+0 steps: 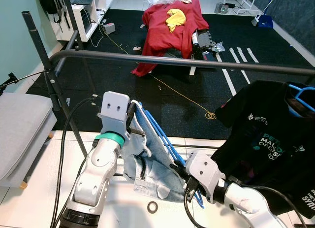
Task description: Hang hanger
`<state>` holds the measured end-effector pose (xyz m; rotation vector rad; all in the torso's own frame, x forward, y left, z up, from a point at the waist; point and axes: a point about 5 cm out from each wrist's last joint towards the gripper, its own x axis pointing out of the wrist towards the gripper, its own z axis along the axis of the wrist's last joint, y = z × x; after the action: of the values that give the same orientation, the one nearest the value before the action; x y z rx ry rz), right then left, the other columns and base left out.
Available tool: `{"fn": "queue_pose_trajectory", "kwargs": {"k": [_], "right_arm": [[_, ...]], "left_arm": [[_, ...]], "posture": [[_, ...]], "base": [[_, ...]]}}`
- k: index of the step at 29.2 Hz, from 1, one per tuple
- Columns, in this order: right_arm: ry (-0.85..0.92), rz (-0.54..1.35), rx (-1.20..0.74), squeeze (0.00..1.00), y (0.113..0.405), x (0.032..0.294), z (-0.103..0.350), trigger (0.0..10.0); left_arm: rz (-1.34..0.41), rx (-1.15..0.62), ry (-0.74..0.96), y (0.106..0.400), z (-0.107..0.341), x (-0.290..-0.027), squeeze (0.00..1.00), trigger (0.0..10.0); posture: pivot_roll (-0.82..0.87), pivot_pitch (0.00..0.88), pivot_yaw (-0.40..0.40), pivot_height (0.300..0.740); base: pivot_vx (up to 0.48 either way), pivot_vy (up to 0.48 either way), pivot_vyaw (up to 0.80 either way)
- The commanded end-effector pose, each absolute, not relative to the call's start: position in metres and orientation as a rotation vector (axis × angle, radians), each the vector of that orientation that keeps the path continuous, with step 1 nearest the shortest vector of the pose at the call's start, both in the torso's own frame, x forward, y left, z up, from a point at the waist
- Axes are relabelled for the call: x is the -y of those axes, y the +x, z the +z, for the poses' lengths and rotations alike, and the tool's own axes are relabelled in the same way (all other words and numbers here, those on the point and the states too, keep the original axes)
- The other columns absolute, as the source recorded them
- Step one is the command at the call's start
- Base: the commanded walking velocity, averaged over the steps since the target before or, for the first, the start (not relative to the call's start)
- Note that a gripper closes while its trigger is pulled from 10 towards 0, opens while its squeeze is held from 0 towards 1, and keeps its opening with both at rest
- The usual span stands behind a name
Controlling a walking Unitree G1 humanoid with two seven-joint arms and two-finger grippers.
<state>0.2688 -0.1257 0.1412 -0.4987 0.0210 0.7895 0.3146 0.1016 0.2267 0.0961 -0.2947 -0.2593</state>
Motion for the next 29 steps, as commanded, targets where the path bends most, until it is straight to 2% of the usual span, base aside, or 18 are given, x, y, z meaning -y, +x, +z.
{"fn": "queue_pose_trajectory", "kwargs": {"k": [1,6,8,19,29], "right_arm": [[-0.480,0.740,-0.170,0.00,0.269,0.139,0.118,0.0],[-0.419,0.702,-0.143,0.00,0.277,0.136,0.126,0.0],[-0.448,0.727,-0.142,0.00,0.278,0.133,0.127,0.0],[-0.539,0.792,-0.193,0.00,0.272,0.129,0.114,0.0],[-0.510,0.825,-0.197,0.00,0.269,0.122,0.116,0.0]], "left_arm": [[-0.307,0.434,0.086,0.303,0.249,-0.094,0.00,0.0],[-0.400,0.411,0.088,0.295,0.242,-0.082,0.00,0.0],[-0.425,0.405,0.081,0.291,0.240,-0.077,0.00,0.0],[-0.410,0.411,0.068,0.292,0.243,-0.077,0.00,0.0],[-0.458,0.414,0.084,0.288,0.241,-0.070,0.00,0.0]], "posture": [[-0.13,0.159,0.033,0.740],[-0.13,0.160,0.034,0.740],[-0.13,0.161,0.034,0.740],[-0.13,0.166,0.031,0.740],[-0.14,0.170,0.033,0.740]], "base": [[0.000,0.000,0.00],[0.000,0.000,0.00],[0.000,0.000,0.00],[0.000,0.000,0.00],[0.000,0.000,0.00]]}}
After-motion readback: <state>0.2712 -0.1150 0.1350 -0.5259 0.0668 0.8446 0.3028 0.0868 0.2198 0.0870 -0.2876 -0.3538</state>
